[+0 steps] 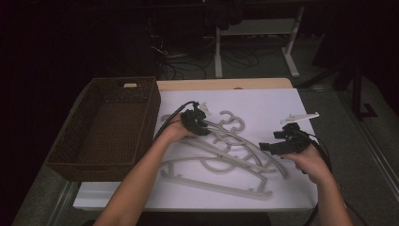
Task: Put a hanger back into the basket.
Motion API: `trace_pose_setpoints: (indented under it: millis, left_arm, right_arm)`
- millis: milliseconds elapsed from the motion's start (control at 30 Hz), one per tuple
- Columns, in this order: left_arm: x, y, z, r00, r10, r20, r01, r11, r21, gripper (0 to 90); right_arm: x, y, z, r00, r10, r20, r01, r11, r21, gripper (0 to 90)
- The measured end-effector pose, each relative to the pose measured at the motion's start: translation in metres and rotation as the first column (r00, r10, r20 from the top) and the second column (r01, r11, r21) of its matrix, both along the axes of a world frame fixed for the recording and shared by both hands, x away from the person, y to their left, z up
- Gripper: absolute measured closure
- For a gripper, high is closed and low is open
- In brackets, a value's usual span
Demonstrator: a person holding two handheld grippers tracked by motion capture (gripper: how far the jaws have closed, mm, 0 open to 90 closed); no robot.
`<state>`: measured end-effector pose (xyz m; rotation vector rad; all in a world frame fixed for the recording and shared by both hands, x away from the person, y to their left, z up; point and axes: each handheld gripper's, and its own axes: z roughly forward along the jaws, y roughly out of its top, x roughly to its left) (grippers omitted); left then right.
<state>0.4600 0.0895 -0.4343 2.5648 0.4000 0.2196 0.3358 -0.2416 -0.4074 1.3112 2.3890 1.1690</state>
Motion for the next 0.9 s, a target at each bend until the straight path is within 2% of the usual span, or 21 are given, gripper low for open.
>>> trace_pose_setpoints:
  millis: [233, 333, 433, 533, 700, 900]
  left_arm:
    - [-0.004, -0.001, 0.000, 0.9986, -0.045, 0.029, 0.044, 0.9982, 0.042, 71.5]
    - [-0.007, -0.002, 0.000, 0.9964, -0.079, 0.032, 0.077, 0.9950, 0.063, 75.2]
    - [-0.010, -0.003, 0.000, 0.9950, -0.097, 0.025, 0.095, 0.9932, 0.067, 81.3]
    - [-0.012, -0.003, 0.000, 0.9962, -0.084, 0.024, 0.082, 0.9948, 0.060, 82.0]
    - [-0.014, 0.001, 0.003, 0.9983, -0.058, 0.011, 0.057, 0.9982, 0.019, 82.4]
    - [-0.017, 0.005, 0.014, 1.0000, -0.003, 0.002, 0.003, 0.9999, -0.016, 82.7]
  right_arm:
    - [0.000, 0.001, 0.000, 1.0000, 0.001, 0.004, -0.001, 1.000, -0.001, 15.5]
    - [0.000, 0.000, 0.000, 1.0000, 0.001, 0.006, -0.001, 1.000, 0.001, 15.5]
    - [0.000, 0.000, 0.001, 1.0000, 0.000, 0.007, 0.000, 1.000, 0.005, 15.5]
    - [0.000, 0.001, 0.002, 1.0000, -0.001, 0.009, 0.001, 1.000, 0.007, 15.6]
    - [-0.001, 0.000, 0.004, 0.9999, 0.001, 0.017, -0.001, 1.000, 0.012, 15.6]
    - [-0.002, 0.003, 0.007, 0.9995, 0.013, 0.028, -0.013, 1.000, 0.013, 15.5]
